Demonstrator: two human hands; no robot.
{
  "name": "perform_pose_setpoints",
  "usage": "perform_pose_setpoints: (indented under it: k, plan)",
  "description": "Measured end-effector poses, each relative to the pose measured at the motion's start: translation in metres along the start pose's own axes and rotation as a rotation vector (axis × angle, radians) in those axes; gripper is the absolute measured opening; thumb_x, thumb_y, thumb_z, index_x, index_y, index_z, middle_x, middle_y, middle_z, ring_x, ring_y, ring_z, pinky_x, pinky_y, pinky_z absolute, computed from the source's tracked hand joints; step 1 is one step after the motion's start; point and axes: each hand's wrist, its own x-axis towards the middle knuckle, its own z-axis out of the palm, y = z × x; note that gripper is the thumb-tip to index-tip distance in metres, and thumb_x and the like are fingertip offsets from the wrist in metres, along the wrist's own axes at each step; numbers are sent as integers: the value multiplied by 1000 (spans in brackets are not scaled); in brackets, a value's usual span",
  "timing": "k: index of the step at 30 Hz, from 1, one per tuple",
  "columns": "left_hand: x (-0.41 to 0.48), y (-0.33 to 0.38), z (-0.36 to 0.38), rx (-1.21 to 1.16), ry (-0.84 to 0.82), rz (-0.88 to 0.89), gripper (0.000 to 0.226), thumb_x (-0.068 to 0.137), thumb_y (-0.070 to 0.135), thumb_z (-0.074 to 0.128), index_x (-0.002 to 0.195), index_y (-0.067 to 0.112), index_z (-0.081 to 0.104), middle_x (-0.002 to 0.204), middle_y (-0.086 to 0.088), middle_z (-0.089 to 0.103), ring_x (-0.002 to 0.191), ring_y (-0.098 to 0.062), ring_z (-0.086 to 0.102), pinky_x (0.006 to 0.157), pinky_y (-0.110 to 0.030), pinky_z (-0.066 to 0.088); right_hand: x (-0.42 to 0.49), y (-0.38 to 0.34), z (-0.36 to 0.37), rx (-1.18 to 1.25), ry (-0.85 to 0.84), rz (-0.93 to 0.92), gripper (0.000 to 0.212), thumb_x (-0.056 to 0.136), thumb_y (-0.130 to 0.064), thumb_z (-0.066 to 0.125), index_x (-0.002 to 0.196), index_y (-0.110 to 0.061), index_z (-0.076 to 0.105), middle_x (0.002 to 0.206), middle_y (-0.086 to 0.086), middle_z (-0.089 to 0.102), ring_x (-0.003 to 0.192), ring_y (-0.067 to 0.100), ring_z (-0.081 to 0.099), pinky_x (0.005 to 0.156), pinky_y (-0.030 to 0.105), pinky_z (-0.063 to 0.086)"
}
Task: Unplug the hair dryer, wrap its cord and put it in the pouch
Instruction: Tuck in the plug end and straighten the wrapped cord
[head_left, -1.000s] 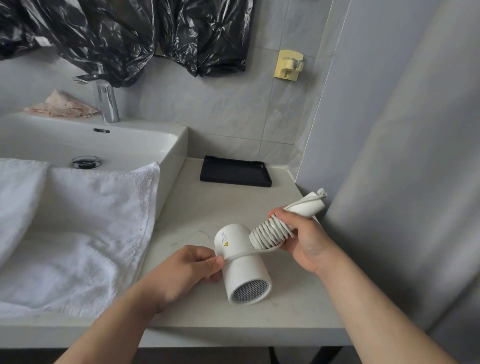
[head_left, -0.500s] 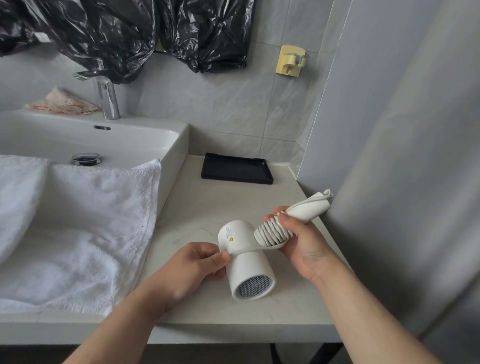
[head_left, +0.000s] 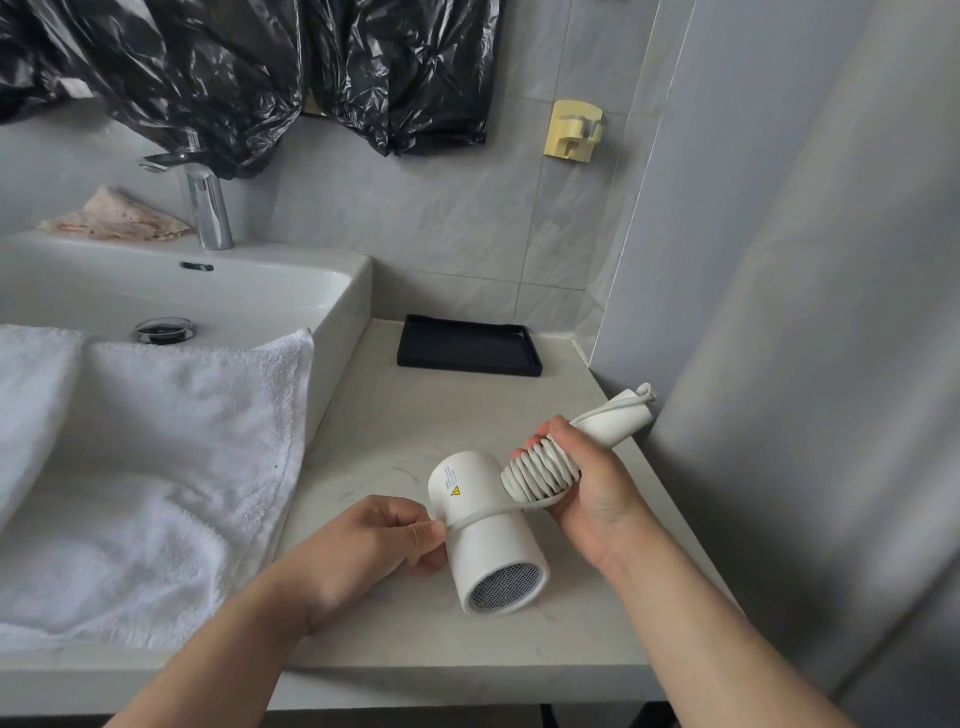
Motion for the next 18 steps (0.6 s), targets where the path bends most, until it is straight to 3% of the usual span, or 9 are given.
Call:
perform_pose_setpoints:
  k: [2,4,9,13,15,18]
  plan:
    - [-1,2,1,-20,-14,-4,33,66,51,71,57,19,69,81,-16,64,82,-24,49,86,-42,47,2,2,1,-20,33,-20,17,70,-32,72,69,-18,63,69,1,58,72,22,61,80,37,49]
    - [-1,3,2,-17,2,-15,32,67,51,66,55,20,69,84,-17,61,80,-23,49,87,-39,52,5,4,2,-4,64,-22,21,70,-33,75,71,-17,63,70,1,58,72,22,60,81,38,49]
    - [-5,5,5,-17,65,-4,33,66,51,66,60,19,68,74,-12,63,71,-20,48,80,-37,38,4,1,2,3,67,-4,26,66,-37,74,75,-17,62,70,1,60,74,23,62,79,37,51]
    - [-6,3,8,-80,117,5,37,71,48,71,71,11,69,73,-8,67,75,-21,60,85,-41,44,-1,2,-4,88,104,36,20,67,-30,71,74,-16,59,68,2,61,73,23,62,76,35,53]
    - [-8,3,10,-17,142,25,42,76,48,68,76,6,69,61,1,62,68,-19,49,76,-36,41,-2,3,-4,126,113,47,21,66,-31,72,74,-16,59,68,2,62,74,23,63,76,36,53]
    - [-8,2,16,107,226,89,31,89,31,64,76,3,65,50,9,51,52,-9,37,55,-25,32,-3,4,-6,135,109,55,23,70,-34,70,76,-15,60,67,1,64,78,24,62,81,39,51]
